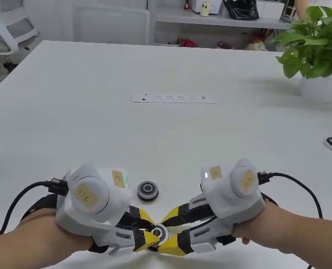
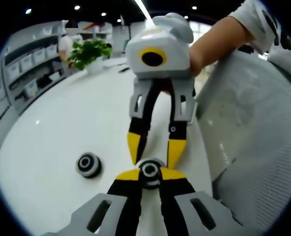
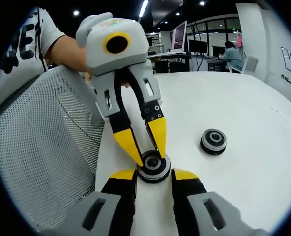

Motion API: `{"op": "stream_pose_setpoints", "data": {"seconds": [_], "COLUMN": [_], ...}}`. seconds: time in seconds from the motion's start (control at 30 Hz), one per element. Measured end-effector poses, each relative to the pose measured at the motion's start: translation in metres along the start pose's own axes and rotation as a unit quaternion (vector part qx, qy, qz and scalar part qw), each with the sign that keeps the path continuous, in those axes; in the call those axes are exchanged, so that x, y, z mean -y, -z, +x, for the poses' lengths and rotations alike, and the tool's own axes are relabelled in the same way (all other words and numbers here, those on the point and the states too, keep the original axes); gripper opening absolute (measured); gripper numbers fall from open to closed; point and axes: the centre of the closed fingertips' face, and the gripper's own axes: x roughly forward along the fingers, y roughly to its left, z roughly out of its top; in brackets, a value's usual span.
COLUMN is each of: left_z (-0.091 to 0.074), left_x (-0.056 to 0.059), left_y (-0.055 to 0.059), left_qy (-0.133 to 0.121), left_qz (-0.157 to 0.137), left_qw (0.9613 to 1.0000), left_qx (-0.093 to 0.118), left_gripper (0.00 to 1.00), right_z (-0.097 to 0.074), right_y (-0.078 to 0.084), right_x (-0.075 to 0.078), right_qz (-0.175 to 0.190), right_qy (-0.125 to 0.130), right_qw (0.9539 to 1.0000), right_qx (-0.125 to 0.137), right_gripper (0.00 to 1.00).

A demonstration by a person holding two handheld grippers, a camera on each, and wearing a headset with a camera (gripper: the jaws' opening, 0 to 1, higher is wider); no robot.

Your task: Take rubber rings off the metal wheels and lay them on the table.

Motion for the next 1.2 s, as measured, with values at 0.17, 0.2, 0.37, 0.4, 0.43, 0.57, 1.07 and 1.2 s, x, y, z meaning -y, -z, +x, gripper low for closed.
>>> {"op": "stream_pose_setpoints", "data": {"seconds": [0.17, 0.2, 0.37, 0.4, 0.43, 0.57, 1.07, 1.2], "left_z": [0.0, 0.0, -0.0001, -0.0001, -0.0001, -0.0002, 0.0003, 0.0004], "left_x": [0.0001, 0.0001, 0.0003, 0.0003, 0.0003, 0.0, -0.0001, -0.0003], "left_y": [0.0, 0.0, 0.0, -0.0001, -0.0001, -0.0001, 0.0002, 0.0003], "left_qy": [0.0, 0.0, -0.001, -0.001, -0.001, -0.002, -0.003, -0.003], "left_qz": [0.0, 0.0, 0.0, 0.001, 0.001, 0.0, -0.001, -0.001], "left_qw": [1.0, 1.0, 1.0, 1.0, 1.0, 1.0, 1.0, 1.0], "left_qx": [0.0, 0.001, 0.001, 0.001, 0.001, 0.002, 0.003, 0.003], "left_gripper": [0.13, 0.13, 0.13, 0.13, 0.13, 0.13, 0.13, 0.13], "right_z": [-0.0013, -0.0015, -0.0018, -0.0018, -0.0018, -0.0025, -0.0049, -0.0066], "right_y": [-0.0004, -0.0001, -0.0001, -0.0001, 0.0, 0.0006, 0.0043, 0.0067], "right_x": [-0.001, -0.0009, -0.001, -0.0009, -0.0008, -0.0006, 0.0001, 0.0007], "right_qz": [0.006, 0.007, 0.008, 0.009, 0.009, 0.012, 0.006, 0.003], "right_qy": [-0.004, -0.004, -0.005, -0.005, -0.005, -0.006, -0.004, -0.003], "right_qw": [1.0, 1.0, 1.0, 0.9999, 0.9999, 0.9999, 0.9999, 0.9999], "right_qx": [0.002, 0.002, 0.001, 0.002, 0.002, 0.001, -0.01, -0.017], "right_gripper": [0.24, 0.24, 0.24, 0.24, 0.24, 0.23, 0.2, 0.16]}}
